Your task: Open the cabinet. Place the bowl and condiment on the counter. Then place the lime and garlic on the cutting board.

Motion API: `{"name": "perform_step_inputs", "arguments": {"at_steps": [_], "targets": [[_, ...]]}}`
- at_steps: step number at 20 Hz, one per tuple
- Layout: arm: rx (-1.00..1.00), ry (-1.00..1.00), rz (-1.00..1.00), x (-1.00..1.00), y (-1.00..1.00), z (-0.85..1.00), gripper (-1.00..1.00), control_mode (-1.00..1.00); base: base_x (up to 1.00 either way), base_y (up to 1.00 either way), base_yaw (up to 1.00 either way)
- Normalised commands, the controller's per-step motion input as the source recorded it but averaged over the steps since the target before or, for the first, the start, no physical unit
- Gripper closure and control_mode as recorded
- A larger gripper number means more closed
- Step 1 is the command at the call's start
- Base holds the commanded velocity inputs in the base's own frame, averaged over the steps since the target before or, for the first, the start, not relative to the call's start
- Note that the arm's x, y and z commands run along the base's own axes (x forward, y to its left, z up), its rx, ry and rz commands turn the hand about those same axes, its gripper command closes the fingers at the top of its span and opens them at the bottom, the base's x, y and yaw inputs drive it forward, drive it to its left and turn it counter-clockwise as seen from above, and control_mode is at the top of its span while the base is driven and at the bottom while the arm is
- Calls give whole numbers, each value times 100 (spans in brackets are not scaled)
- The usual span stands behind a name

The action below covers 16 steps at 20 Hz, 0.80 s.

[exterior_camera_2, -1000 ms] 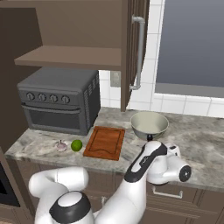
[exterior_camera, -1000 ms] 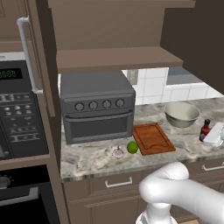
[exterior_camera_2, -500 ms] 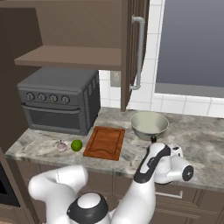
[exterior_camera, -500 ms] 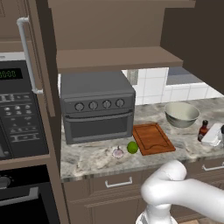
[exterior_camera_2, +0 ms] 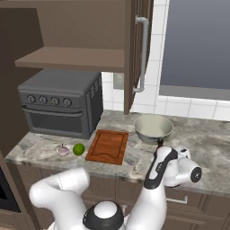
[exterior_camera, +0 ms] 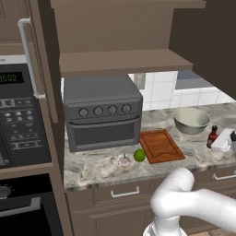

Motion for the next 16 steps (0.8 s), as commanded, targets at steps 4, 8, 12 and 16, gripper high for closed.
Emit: {"name": "perform_step_inputs", "arguments": {"at_steps": [4,8,12,16], "targets": [[0,0,0,21,-12,-21,100,-100,0,0,0],[0,0,0,4,-8,-16,100,-100,0,0,0],[0,0,0,0,-1,-10,-100,-100,0,0,0],[0,-4,0,-3,-1,0,-100,-100,0,0,0]]}}
